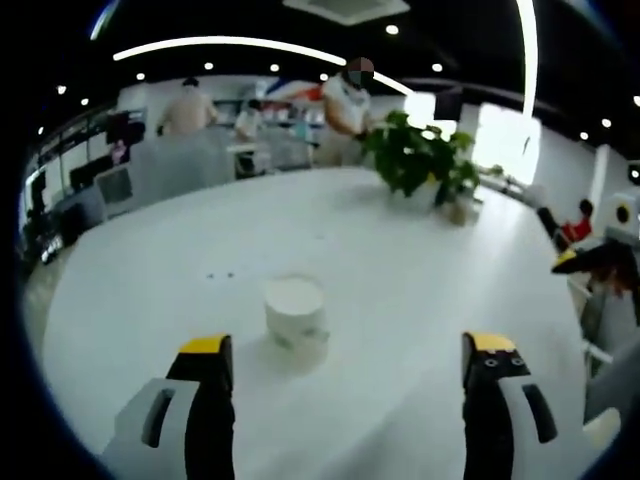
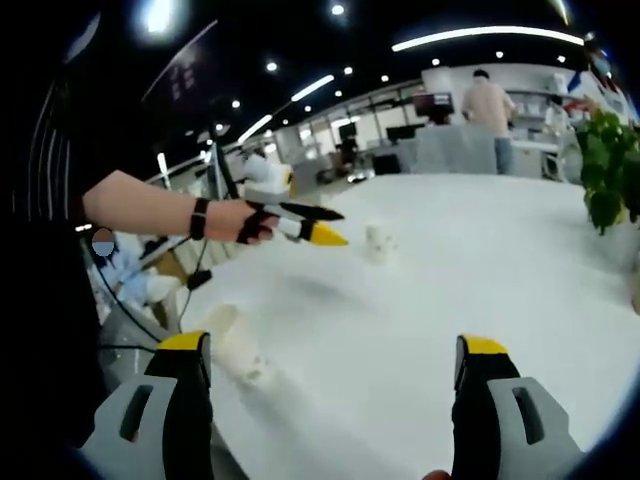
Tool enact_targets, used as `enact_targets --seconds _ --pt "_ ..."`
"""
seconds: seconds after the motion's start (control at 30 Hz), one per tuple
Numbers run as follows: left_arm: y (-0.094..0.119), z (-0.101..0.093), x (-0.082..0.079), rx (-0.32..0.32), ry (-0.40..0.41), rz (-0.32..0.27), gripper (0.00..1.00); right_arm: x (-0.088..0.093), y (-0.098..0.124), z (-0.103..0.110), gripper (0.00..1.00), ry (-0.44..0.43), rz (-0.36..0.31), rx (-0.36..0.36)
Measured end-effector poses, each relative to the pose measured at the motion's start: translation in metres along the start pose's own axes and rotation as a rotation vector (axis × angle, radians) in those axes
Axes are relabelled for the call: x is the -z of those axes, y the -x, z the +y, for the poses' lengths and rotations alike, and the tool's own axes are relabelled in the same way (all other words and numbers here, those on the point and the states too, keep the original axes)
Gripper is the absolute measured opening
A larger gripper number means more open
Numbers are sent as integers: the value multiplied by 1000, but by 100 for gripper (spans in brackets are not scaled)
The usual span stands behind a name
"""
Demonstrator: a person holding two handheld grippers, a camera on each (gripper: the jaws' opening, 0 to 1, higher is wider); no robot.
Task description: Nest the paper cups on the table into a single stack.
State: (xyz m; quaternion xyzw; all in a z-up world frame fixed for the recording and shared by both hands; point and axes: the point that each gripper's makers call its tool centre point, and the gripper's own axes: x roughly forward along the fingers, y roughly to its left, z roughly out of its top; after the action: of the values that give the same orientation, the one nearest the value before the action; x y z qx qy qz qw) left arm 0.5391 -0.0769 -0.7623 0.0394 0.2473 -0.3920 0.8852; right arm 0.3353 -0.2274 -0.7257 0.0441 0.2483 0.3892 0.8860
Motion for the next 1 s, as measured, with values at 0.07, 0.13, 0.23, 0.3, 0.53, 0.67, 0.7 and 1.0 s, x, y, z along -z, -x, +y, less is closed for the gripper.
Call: enact_targets --seconds 0.07,0.13,0.23,0.3,0.53,0.67,0.7,1.0 --pt "-2 2 1 -5 1 -2 95 2 -1 0 100 -2 4 0" --pt "-5 2 -1 -1 9 -9 94 3 -1 1 100 -6 6 -2" --pt "-11 4 -1 0 -1 -13 93 4 0 1 100 -8 12 -1" --pt "-16 7 -1 -3 -2 -14 93 5 1 1 100 -10 15 0" --pt "-31 10 -2 2 12 -26 92 6 9 -3 100 -15 21 15" --pt "-37 11 0 6 12 -23 91 7 12 -6 100 -21 25 24" --pt "-38 12 0 5 10 -26 91 8 13 -6 100 -21 27 27" --pt "-50 20 1 -2 5 -24 88 9 14 -7 100 -29 34 28"
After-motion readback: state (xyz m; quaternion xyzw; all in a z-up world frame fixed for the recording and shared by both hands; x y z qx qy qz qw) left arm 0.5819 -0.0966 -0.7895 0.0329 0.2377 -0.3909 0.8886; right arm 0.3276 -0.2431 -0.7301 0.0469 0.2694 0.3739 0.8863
